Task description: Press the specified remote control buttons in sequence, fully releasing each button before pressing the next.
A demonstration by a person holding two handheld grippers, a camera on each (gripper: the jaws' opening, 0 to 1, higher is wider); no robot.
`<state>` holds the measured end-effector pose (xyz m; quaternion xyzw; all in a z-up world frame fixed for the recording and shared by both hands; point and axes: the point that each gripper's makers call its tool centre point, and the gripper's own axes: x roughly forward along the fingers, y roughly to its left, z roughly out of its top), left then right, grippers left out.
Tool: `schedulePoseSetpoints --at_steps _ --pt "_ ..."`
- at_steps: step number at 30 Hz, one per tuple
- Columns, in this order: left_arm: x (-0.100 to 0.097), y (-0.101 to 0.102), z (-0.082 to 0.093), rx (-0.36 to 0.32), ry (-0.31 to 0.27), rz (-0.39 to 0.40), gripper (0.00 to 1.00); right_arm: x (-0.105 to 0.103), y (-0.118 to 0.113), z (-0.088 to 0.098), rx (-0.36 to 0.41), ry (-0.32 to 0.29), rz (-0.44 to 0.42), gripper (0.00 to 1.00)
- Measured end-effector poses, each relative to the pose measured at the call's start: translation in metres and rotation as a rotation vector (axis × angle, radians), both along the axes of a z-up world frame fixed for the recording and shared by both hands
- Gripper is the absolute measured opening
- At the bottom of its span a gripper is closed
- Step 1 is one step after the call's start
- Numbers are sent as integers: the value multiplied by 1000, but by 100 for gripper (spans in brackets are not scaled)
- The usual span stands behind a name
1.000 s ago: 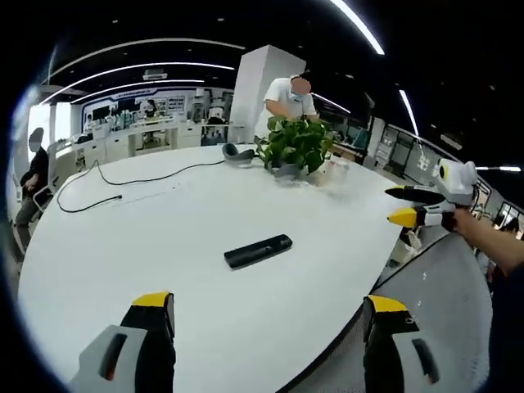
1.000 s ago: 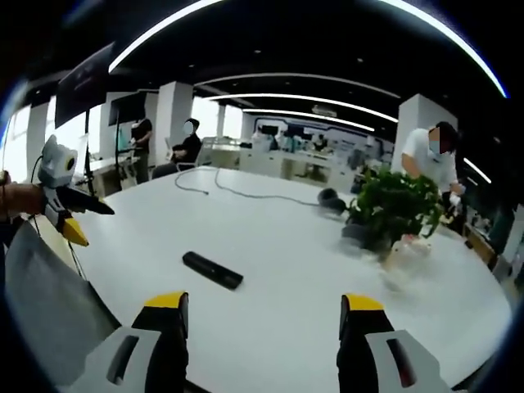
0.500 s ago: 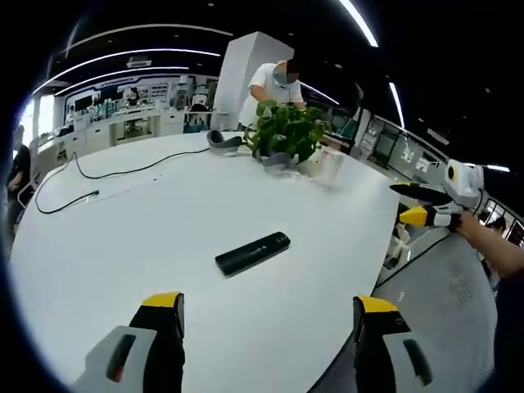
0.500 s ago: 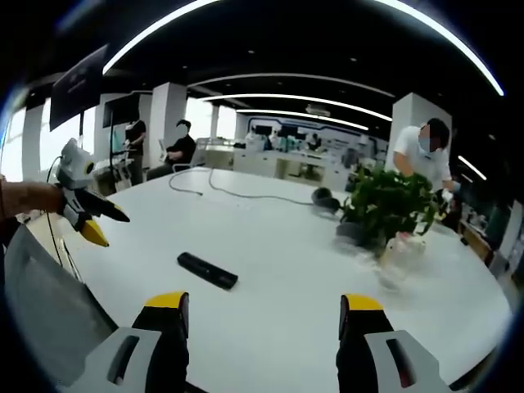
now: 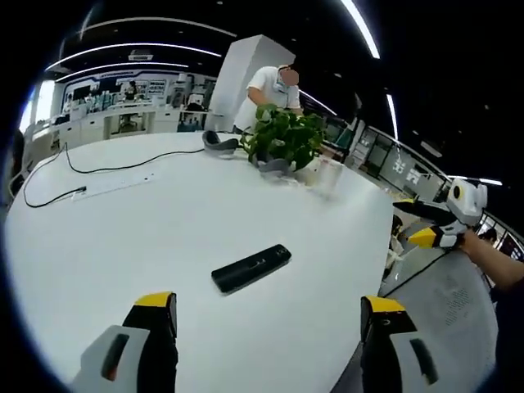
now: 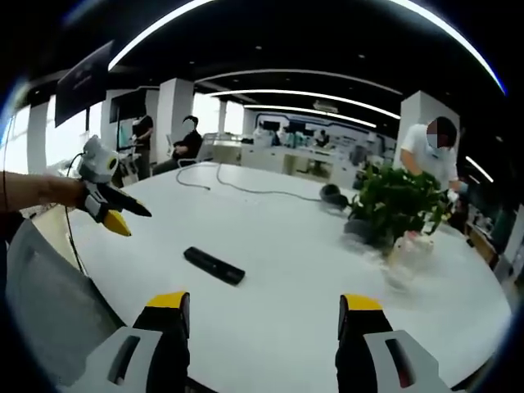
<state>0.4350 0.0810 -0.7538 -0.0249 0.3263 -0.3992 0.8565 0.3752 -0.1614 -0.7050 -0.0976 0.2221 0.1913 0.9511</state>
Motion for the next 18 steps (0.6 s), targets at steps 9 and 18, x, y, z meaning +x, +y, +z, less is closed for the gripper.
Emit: schedulePoseSetpoints --at_steps 9,18 --pt "18 -3 -17 66 4 -17 100 3 -7 3 74 -1 -43 69" --pt "31 -12 -32 118 6 -72 100 2 -13 0 21 -4 -49 66"
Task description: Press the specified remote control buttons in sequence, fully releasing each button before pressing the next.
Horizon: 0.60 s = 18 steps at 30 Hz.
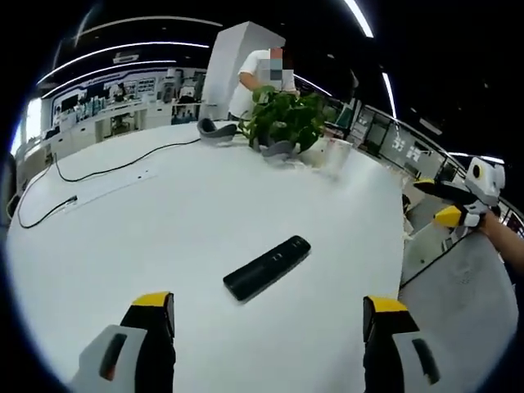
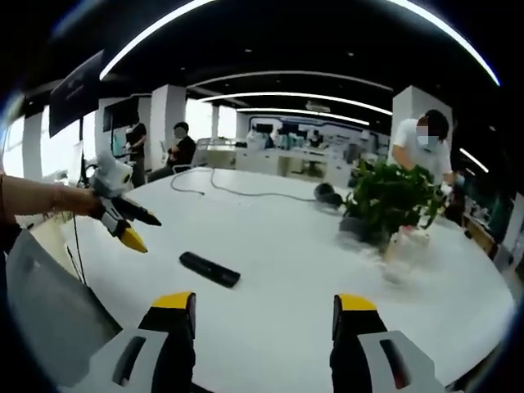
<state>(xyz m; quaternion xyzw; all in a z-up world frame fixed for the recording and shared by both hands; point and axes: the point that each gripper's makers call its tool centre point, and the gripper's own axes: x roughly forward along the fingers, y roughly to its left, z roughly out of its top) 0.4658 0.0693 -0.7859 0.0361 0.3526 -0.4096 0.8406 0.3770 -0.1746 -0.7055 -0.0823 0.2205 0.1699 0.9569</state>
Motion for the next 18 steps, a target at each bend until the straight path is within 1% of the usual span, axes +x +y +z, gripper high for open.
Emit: schedulePoseSetpoints --at_steps 3,9,12,17,18 --pt "6 -2 -4 16 -5 -20 100 0 -2 1 29 -2 -11 65" --pt "8 -6 -14 58 2 -56 100 0 -2 -1 21 8 -9 65" --pt "9 -6 -18 74 2 -78 100 1 -4 0 34 4 -20 65" --pt "10 -11 -27 121 -21 -158 100 1 -3 -1 25 8 -15 64" --pt "10 -12 -27 119 -28 -171 100 1 -2 -2 17 9 -11 64"
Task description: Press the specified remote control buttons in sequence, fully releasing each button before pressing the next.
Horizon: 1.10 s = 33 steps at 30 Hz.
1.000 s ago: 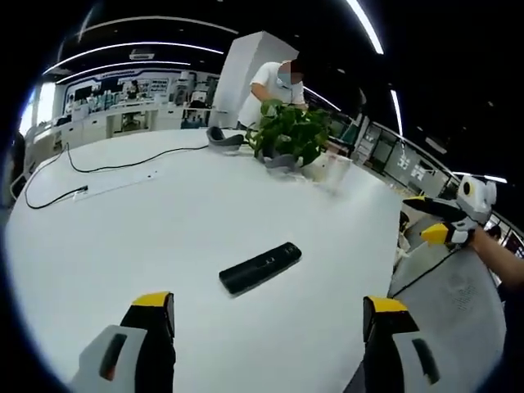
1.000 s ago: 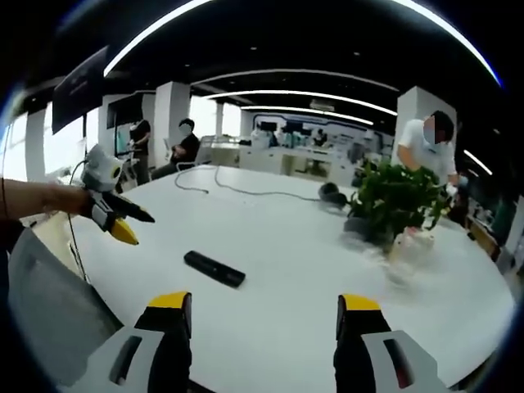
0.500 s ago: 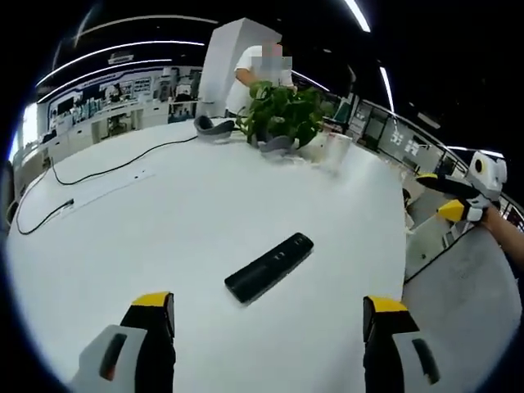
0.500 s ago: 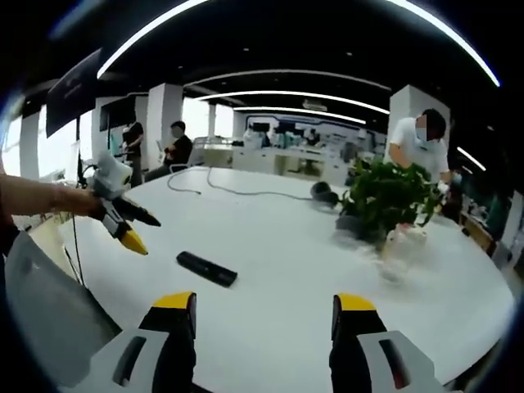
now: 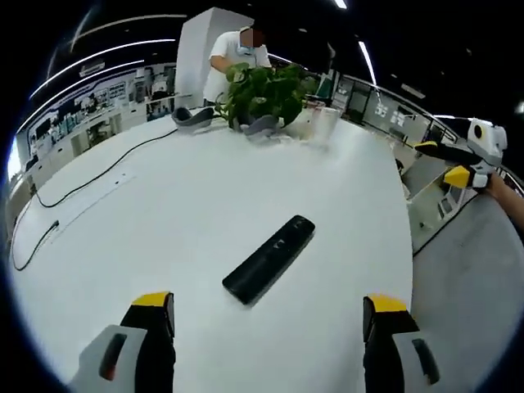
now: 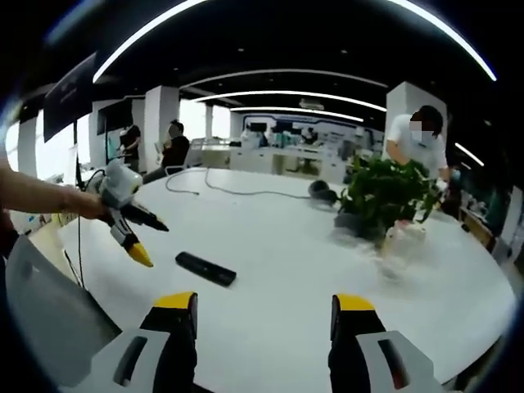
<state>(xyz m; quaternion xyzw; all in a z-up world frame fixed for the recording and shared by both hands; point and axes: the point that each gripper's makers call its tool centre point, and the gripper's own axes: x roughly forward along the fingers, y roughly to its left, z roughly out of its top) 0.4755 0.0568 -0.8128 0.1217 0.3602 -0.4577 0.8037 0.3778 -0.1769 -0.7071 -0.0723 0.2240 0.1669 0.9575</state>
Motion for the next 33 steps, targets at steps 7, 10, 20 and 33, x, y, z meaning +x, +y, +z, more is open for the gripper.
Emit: schedulePoseSetpoints --at_steps 7,10,20,33 --pt "0 -14 1 -17 -9 -128 82 -1 1 -3 -32 12 15 64" --pt "2 -19 -2 -2 -28 -194 73 -1 1 -4 -35 17 15 64" --pt "21 -25 -16 87 11 -275 63 -2 1 -7 -72 25 22 64" --pt "38 -37 -30 176 32 -333 62 -2 2 -9 -81 37 30 62"
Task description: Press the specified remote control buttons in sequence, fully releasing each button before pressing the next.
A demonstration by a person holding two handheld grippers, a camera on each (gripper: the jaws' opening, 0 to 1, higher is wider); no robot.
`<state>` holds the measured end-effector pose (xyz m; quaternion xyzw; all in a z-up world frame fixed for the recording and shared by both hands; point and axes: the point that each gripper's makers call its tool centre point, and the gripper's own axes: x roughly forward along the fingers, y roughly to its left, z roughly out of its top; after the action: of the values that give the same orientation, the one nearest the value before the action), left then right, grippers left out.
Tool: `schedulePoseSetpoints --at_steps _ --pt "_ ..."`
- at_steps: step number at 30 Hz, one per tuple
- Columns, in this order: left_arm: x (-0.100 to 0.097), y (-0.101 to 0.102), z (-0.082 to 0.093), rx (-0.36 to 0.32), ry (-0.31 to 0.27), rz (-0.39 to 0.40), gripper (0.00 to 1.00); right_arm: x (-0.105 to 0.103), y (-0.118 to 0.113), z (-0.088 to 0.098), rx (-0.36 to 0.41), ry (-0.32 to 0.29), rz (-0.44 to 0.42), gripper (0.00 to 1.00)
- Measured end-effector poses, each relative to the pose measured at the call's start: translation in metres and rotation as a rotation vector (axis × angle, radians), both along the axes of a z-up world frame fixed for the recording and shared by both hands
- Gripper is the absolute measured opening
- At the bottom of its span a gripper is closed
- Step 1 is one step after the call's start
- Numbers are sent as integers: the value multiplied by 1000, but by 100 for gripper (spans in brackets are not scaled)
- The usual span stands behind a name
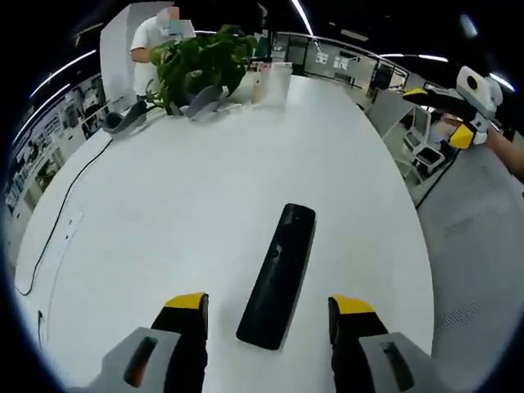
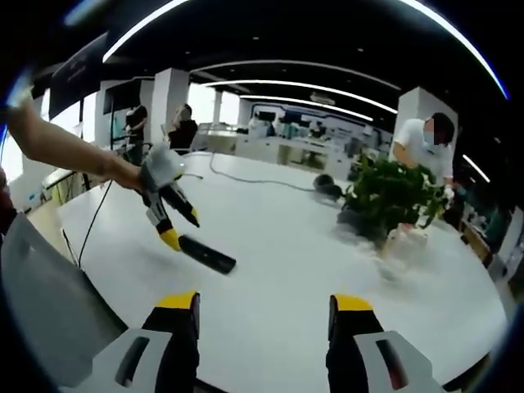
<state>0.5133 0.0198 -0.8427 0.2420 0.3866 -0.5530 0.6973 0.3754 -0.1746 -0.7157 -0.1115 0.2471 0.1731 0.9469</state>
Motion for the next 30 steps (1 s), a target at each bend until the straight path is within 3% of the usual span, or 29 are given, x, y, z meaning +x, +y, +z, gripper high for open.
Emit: schedulePoseSetpoints --at_steps 5,11,20,25,26,30 --pt "1 -1 -7 31 -17 -24 61 0 -1 0 -2 -1 -2 61" --pt "4 -1 -10 27 -30 -32 52 -1 -1 -1 -6 5 1 57" --pt "9 -5 -14 26 -50 -49 48 0 2 -1 1 3 15 54" --pt "8 -3 -23 49 -34 -39 48 0 3 -2 -3 9 26 53" --pt "9 -6 -21 34 -55 -58 47 0 4 -2 -4 9 27 53" --pt "10 -4 -20 36 -39 -32 44 0 4 -3 0 11 28 52"
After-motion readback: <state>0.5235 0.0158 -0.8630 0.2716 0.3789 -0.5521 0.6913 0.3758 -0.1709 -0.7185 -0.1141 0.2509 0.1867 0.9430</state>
